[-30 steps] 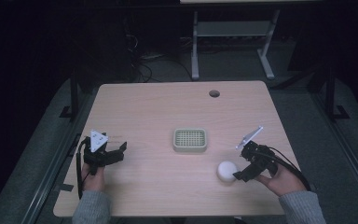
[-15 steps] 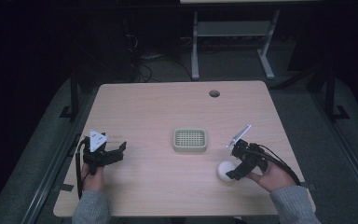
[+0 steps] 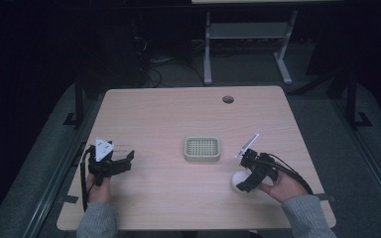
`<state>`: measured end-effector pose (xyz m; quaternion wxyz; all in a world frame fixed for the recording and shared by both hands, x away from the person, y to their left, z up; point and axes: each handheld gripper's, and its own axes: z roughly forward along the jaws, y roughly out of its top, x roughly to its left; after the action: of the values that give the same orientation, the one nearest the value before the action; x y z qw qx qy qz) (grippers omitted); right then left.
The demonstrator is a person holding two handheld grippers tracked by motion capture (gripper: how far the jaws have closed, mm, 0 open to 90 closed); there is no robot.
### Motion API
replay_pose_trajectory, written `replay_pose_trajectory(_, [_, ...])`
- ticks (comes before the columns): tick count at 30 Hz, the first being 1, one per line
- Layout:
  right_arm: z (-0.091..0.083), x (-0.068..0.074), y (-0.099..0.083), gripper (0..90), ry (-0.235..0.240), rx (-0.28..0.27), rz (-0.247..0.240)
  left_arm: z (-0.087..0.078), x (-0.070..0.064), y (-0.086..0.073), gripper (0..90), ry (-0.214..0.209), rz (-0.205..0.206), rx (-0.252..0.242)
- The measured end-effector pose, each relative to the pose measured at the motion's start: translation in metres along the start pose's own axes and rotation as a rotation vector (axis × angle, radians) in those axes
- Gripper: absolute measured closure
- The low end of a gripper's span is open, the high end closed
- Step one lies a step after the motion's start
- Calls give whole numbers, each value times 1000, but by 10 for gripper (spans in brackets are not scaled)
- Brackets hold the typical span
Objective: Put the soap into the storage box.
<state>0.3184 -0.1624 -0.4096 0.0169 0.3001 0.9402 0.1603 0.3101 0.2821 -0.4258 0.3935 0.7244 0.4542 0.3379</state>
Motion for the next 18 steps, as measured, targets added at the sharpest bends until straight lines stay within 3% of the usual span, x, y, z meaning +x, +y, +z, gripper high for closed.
replay_pose_trajectory(18, [17, 2, 4, 158, 9, 50, -7, 0, -1, 0, 149, -1, 0, 1])
